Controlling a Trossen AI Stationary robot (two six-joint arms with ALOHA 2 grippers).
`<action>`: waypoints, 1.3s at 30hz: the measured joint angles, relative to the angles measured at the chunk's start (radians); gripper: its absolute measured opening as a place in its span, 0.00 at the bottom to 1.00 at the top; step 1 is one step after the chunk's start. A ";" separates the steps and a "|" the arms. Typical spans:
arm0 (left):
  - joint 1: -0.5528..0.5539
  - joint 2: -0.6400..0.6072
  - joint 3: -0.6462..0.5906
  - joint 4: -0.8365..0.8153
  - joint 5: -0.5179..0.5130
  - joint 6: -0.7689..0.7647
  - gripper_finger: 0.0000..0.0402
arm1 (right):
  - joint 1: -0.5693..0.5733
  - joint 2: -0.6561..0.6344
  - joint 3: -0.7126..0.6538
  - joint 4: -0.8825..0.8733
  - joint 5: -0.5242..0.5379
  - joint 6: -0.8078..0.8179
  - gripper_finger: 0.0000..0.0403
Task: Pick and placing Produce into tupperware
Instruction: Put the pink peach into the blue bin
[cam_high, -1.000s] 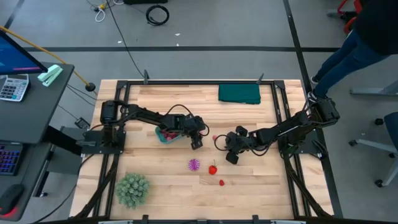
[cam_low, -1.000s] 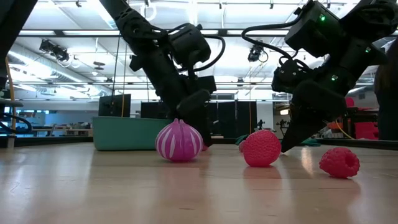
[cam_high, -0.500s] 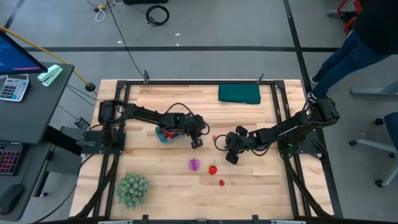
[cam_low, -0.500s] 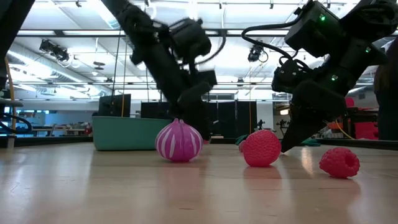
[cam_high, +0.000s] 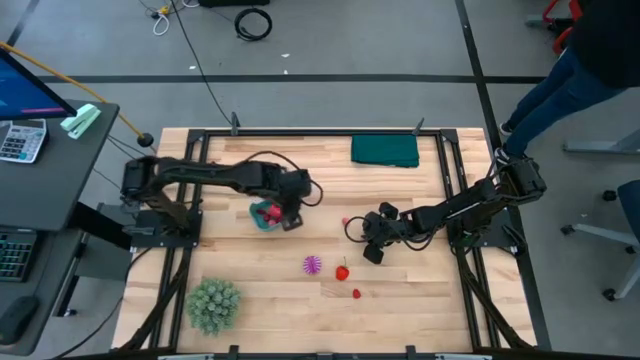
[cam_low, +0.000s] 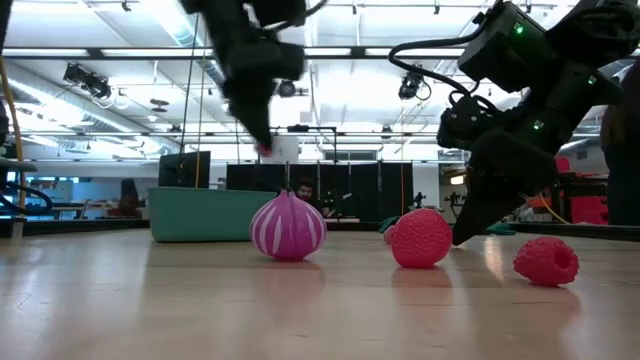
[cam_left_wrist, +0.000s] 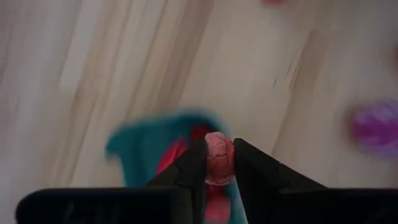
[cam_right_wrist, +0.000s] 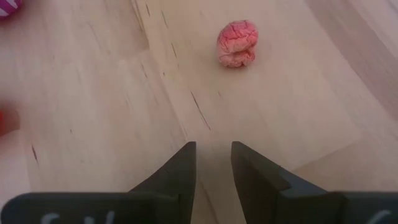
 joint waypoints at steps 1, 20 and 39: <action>0.001 -0.015 -0.020 -0.019 -0.001 -0.023 0.20 | 0.000 0.000 0.000 -0.002 -0.001 0.000 0.27; 0.013 -0.041 -0.350 0.405 -0.011 -0.001 0.27 | -0.001 0.000 0.000 -0.007 0.004 -0.005 0.27; 0.009 -0.041 -0.060 0.289 -0.015 0.041 0.42 | -0.033 0.000 0.000 0.204 0.072 -0.173 0.27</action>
